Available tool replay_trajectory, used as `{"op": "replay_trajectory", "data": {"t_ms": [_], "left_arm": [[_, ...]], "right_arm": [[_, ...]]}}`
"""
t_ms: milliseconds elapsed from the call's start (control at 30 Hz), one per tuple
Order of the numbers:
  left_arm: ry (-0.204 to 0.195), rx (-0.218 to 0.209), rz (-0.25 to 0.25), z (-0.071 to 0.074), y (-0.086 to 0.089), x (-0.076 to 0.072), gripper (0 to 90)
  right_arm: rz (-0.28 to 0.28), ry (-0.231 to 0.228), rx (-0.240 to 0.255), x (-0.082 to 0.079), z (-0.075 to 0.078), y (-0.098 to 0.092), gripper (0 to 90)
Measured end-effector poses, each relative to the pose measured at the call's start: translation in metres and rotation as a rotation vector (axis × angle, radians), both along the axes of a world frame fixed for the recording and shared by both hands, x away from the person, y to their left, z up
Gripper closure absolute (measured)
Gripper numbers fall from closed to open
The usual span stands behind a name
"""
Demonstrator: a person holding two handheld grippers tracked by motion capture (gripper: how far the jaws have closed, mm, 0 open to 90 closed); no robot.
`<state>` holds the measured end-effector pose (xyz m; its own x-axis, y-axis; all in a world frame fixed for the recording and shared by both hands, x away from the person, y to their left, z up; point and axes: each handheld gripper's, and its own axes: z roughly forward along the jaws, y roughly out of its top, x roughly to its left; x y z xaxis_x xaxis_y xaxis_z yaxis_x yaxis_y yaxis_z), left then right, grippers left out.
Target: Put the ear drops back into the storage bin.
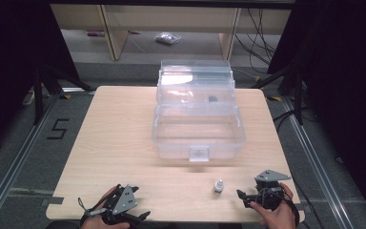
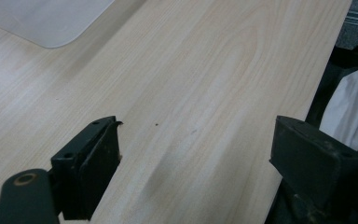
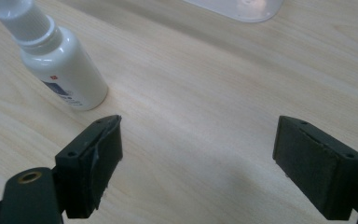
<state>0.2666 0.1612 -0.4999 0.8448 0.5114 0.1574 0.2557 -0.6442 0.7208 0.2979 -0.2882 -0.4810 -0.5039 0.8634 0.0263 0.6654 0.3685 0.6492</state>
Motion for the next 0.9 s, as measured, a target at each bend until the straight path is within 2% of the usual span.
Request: {"op": "replay_trajectory", "data": {"t_ms": [67,100,133,167,233,300,333,367,400,467,533,633,700,733,800,900], "left_arm": [[0.001,0.004,-0.001,0.000,0.000,0.000,15.1],[0.004,-0.006,0.000,-0.001,0.000,0.000,15.1],[0.001,0.005,-0.001,0.000,0.000,0.000,15.1],[0.006,-0.012,0.002,-0.001,-0.001,0.000,15.1],[0.008,-0.020,-0.002,-0.001,-0.001,0.000,15.1],[0.001,-0.017,-0.002,-0.002,0.000,0.000,15.2],[-0.002,-0.001,-0.006,-0.001,0.000,0.001,15.1],[-0.002,0.008,-0.004,-0.001,0.000,0.001,15.1],[0.003,-0.001,-0.003,-0.001,0.000,0.001,15.1],[0.002,-0.008,-0.005,-0.002,0.000,0.001,15.2],[0.012,-0.024,0.009,-0.003,0.000,0.000,15.1],[0.006,-0.013,0.002,-0.002,0.000,0.001,15.1],[0.006,-0.012,0.002,-0.002,0.000,0.001,15.1],[0.006,-0.012,0.002,-0.002,0.000,0.001,15.1],[0.006,-0.012,0.001,-0.002,0.000,0.001,15.1],[0.006,-0.012,0.002,-0.002,0.000,0.001,15.1]], "right_arm": [[0.003,0.017,0.000,0.000,0.000,0.001,17.0],[-0.002,0.014,-0.004,-0.001,0.001,0.002,18.0],[0.005,0.014,-0.008,-0.001,0.001,0.002,19.5],[0.026,0.001,-0.018,0.000,0.001,0.001,20.9],[0.021,0.013,-0.009,-0.001,0.002,0.003,20.2],[0.029,0.018,-0.015,-0.001,0.002,0.003,20.2],[0.010,0.042,-0.010,-0.003,0.004,0.006,20.2],[0.033,0.041,-0.026,-0.001,0.004,0.005,20.3],[0.049,0.028,-0.041,-0.001,0.003,0.004,20.5],[0.050,0.033,-0.040,-0.001,0.004,0.005,20.5],[0.076,0.016,-0.051,0.001,0.004,0.005,21.1],[0.064,0.052,-0.043,-0.002,0.007,0.008,21.8],[0.076,0.042,-0.049,-0.002,0.008,0.008,22.1],[0.060,0.059,-0.038,-0.004,0.009,0.010,22.2],[0.088,0.043,-0.054,-0.003,0.011,0.009,22.5],[0.104,0.054,-0.058,-0.003,0.012,0.012,22.5]]}}
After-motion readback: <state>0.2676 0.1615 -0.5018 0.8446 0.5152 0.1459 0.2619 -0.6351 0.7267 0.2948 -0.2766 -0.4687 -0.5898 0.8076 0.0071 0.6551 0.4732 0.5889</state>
